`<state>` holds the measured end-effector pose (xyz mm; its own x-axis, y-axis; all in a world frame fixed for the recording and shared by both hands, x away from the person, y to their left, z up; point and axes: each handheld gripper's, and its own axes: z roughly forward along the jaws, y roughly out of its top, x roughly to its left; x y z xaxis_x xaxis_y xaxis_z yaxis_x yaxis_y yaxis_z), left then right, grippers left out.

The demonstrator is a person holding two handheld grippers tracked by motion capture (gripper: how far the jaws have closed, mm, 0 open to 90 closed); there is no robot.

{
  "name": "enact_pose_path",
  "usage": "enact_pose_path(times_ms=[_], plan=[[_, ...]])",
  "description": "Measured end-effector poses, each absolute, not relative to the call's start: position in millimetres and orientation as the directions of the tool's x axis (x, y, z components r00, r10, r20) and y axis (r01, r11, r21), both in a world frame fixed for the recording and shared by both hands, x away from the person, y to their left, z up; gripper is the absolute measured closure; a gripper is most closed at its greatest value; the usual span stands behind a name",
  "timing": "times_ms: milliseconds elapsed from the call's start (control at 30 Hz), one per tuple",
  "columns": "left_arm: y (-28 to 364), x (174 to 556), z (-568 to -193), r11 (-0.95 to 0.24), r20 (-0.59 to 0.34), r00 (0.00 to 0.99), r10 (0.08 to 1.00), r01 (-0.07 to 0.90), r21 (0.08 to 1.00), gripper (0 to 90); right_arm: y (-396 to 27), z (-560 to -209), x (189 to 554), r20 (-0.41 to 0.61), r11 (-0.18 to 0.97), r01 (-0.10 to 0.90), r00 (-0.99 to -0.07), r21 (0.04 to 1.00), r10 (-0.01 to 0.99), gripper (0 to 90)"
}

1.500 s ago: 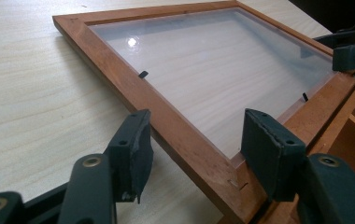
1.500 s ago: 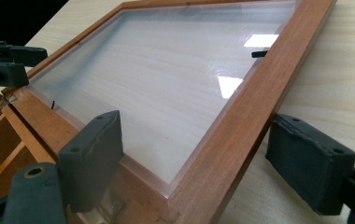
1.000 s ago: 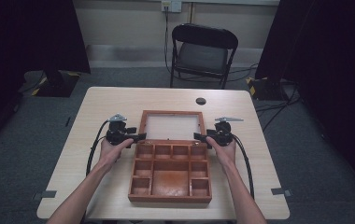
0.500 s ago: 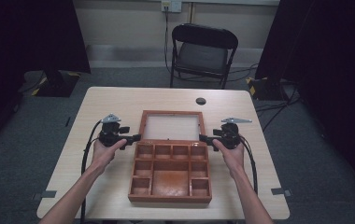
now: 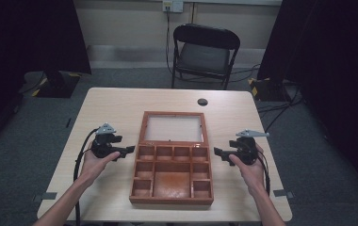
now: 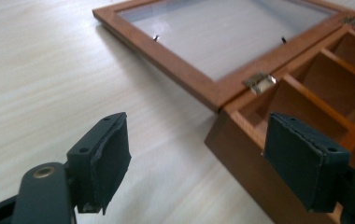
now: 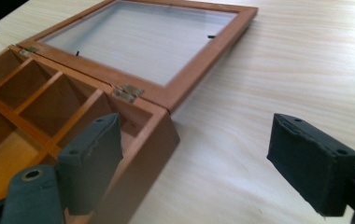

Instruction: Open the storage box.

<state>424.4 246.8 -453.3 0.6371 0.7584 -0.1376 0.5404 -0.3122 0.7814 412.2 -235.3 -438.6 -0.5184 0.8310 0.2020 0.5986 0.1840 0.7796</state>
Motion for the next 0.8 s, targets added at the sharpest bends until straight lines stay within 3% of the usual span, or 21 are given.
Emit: enact_pose_path(times_ms=[133,200,400,800], plan=[[256.5,416.8,-456.6,-0.300,-0.160,0.613,0.773,0.577,0.760,23.0,-244.8,-440.4,400.5,0.188,0.189,0.616,-0.493,0.764,0.849,17.1],[260.5,413.4,-458.3,-0.337,-0.104,0.605,0.790,0.569,0.750,23.4,-252.6,-443.0,393.5,0.184,0.183,0.629,-0.472,0.756,0.862,16.9],[275.6,403.9,-467.3,-0.324,-0.119,0.582,0.805,0.599,0.732,23.0,-268.7,-452.7,378.8,0.149,0.195,0.650,-0.435,0.734,0.888,16.9],[291.8,384.5,-481.2,-0.385,-0.022,0.548,0.836,0.614,0.689,22.1,-293.1,-480.4,357.5,0.092,0.217,0.719,-0.364,0.660,0.927,15.2]])
